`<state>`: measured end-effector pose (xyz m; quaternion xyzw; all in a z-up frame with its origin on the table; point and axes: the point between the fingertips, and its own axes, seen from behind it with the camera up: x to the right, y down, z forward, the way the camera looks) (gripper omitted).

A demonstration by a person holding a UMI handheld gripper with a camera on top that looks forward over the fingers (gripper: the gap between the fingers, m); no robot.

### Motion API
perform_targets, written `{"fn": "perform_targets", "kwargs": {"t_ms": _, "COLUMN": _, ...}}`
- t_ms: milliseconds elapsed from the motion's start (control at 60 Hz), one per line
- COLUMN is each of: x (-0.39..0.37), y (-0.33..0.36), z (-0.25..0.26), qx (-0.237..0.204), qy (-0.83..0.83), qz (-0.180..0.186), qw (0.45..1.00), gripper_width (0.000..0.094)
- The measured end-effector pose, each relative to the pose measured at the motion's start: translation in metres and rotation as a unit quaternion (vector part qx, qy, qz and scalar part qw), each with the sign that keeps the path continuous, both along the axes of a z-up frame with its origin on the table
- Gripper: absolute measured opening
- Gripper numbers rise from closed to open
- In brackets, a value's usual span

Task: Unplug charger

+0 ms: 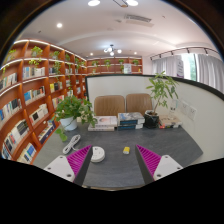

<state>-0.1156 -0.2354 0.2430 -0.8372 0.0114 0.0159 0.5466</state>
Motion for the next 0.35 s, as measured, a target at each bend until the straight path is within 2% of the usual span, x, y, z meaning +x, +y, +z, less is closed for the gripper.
{"fn": "perform_targets", "kwargs": {"t_ms": 350, "x": -0.007, "y": -0.011, "z": -0.021, "qx": -0.020, "qy": 0.007, "qz": 0.001, "qw": 1.000, "gripper_width": 0.0854}}
